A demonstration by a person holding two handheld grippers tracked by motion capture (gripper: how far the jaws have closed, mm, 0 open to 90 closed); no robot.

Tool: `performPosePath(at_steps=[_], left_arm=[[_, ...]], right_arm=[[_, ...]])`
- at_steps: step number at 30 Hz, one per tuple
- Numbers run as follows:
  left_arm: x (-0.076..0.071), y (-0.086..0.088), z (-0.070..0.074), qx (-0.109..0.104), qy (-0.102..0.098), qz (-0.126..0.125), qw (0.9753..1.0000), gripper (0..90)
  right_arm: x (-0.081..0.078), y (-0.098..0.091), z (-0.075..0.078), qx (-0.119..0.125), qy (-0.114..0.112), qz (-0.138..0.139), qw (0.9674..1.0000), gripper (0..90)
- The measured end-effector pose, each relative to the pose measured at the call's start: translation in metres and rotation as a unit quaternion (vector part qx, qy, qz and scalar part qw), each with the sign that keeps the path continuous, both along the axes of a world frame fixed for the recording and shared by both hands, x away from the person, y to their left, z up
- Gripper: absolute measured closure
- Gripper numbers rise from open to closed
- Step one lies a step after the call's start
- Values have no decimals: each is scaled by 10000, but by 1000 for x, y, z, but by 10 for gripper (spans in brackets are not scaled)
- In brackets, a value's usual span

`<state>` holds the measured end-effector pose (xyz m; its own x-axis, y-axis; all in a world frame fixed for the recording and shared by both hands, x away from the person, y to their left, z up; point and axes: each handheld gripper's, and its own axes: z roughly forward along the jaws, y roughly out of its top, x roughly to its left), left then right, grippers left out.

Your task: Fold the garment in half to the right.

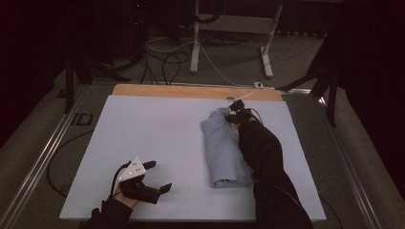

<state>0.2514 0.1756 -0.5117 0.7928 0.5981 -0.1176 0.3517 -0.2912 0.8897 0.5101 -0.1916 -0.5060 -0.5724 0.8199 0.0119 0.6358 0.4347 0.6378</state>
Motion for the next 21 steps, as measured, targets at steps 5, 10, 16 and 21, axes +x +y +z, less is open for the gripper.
performPosePath(at_steps=[5,10,16,21], left_arm=[[0,1,-1,-8,19,10,10000,1],[0,0,-2,19,14,1,10000,1],[0,2,-1,-12,11,21,10000,1],[0,2,-2,10,39,10,10000,1]], right_arm=[[1,1,-10,-85,64,-53,9999,884],[1,0,-10,-60,103,-70,9999,874],[-1,1,-4,9,74,-23,10000,771],[-5,4,16,80,-265,60,9996,696]])
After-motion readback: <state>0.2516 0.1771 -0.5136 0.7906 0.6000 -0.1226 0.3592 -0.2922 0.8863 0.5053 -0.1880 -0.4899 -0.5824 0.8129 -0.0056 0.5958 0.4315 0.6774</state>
